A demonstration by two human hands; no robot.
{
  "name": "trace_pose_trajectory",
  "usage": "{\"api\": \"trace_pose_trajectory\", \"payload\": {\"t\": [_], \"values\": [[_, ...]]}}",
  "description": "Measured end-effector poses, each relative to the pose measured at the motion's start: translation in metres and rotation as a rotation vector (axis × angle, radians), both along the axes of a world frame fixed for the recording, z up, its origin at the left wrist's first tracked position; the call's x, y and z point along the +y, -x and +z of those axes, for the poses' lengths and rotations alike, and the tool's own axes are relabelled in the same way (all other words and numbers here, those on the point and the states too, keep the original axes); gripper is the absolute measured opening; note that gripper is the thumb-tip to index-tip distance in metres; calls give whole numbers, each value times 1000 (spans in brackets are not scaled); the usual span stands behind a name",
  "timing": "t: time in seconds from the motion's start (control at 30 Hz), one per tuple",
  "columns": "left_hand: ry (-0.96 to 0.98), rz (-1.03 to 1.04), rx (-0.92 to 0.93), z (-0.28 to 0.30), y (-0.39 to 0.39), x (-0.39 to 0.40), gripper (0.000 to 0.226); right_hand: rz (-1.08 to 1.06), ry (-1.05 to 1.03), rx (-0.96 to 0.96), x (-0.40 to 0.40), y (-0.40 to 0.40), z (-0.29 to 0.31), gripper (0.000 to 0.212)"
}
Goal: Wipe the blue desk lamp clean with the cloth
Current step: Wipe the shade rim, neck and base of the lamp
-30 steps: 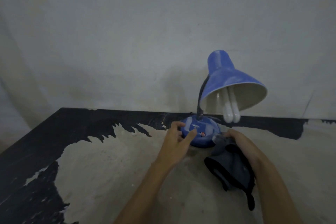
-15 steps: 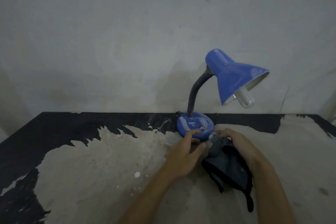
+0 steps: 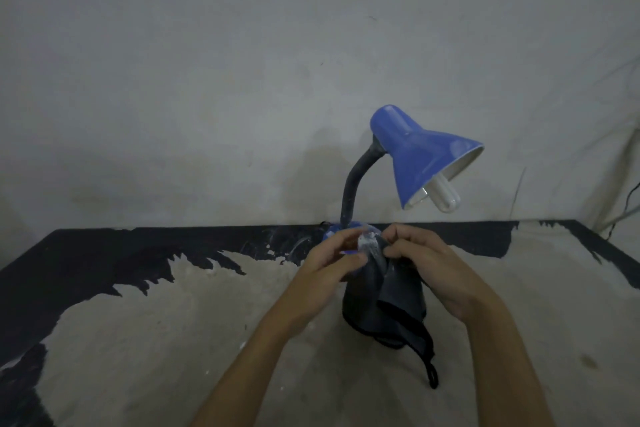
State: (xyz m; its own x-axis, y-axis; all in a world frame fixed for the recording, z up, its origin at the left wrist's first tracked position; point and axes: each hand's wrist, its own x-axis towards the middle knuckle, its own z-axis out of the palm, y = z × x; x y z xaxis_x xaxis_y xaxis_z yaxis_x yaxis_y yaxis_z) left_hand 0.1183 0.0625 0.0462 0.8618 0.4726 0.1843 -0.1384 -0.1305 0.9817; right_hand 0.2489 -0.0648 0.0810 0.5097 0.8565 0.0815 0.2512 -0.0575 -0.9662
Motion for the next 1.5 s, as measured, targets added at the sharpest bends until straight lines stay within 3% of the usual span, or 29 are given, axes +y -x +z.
{"api": "trace_pose_trajectory", "payload": {"t": [0.23, 0.5, 0.57, 0.8, 0.87, 0.97, 1.03, 1.23, 1.4, 1.5], "values": [[-114, -46, -32, 13, 16, 14, 50, 78, -33, -81, 1, 9, 12, 19], [-311, -93, 37, 31, 31, 19, 15, 108, -113, -116, 0, 13, 21, 14], [-325, -77, 24, 34, 34, 20, 18, 74, -154, -166, 3, 16, 24, 15], [-249, -159, 97, 42, 46, 24, 20, -91, -219, -475, 13, 17, 25, 18], [-129, -232, 92, 44, 49, 25, 25, -108, -234, -478, 16, 18, 24, 17], [-19, -341, 128, 43, 53, 27, 53, -131, -273, -419, 21, 21, 23, 17], [-12, -363, 117, 44, 53, 27, 54, -153, -293, -382, 26, 24, 21, 15], [15, 5, -222, 40, 40, 20, 35, -141, -290, -349, 35, 26, 17, 13], [9, 111, -350, 40, 30, 15, 50, -214, -339, -445, 26, 22, 27, 16], [9, 126, -398, 43, 28, 5, 35, -241, -443, -467, 11, 20, 36, 15]]}}
